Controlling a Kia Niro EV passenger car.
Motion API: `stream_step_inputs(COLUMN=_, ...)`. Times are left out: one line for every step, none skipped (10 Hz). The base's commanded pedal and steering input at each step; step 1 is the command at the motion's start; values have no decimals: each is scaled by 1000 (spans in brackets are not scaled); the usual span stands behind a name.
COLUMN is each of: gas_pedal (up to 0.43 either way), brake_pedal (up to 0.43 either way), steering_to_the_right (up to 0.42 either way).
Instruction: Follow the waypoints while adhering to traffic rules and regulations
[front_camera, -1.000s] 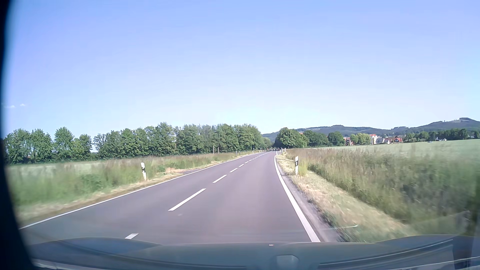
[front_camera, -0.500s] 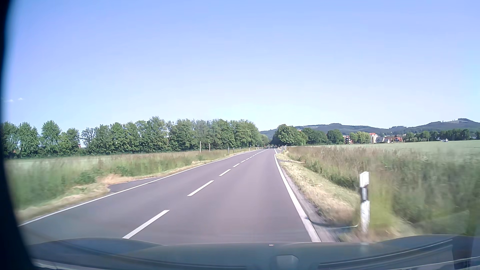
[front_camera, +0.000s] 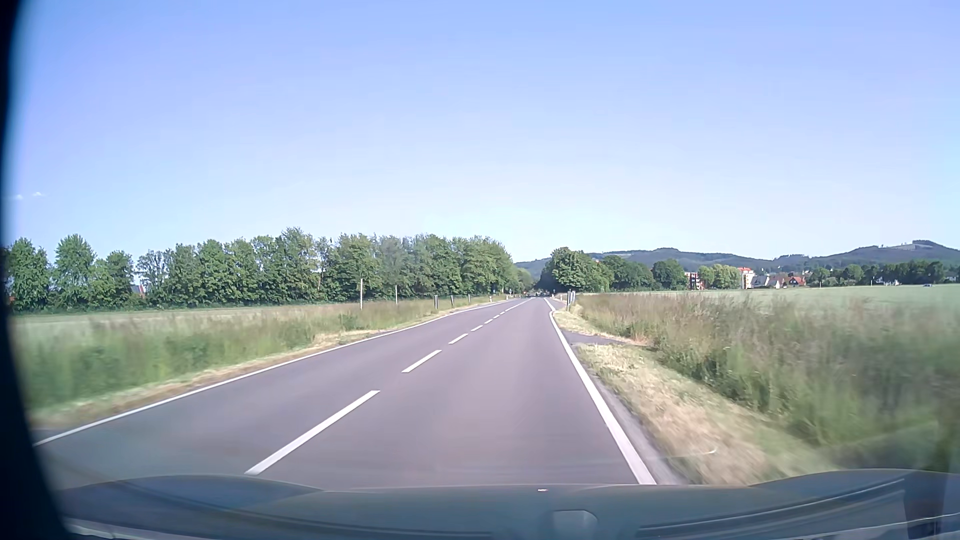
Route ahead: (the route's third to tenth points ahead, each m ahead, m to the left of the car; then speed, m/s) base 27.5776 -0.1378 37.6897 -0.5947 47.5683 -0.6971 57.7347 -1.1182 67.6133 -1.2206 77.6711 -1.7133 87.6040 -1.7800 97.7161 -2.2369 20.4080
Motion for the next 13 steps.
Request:
stream_step_inputs(gas_pedal=177, brake_pedal=6, steering_to_the_right=4)
stream_step_inputs(gas_pedal=177, brake_pedal=6, steering_to_the_right=4)
stream_step_inputs(gas_pedal=177, brake_pedal=6, steering_to_the_right=4)
stream_step_inputs(gas_pedal=177, brake_pedal=6, steering_to_the_right=4)
stream_step_inputs(gas_pedal=177, brake_pedal=6, steering_to_the_right=4)
stream_step_inputs(gas_pedal=177, brake_pedal=6, steering_to_the_right=4)
stream_step_inputs(gas_pedal=177, brake_pedal=6, steering_to_the_right=5)
stream_step_inputs(gas_pedal=177, brake_pedal=6, steering_to_the_right=5)
stream_step_inputs(gas_pedal=177, brake_pedal=6, steering_to_the_right=5)
stream_step_inputs(gas_pedal=177, brake_pedal=6, steering_to_the_right=5)
stream_step_inputs(gas_pedal=177, brake_pedal=0, steering_to_the_right=6)
stream_step_inputs(gas_pedal=177, brake_pedal=6, steering_to_the_right=7)
stream_step_inputs(gas_pedal=177, brake_pedal=6, steering_to_the_right=7)
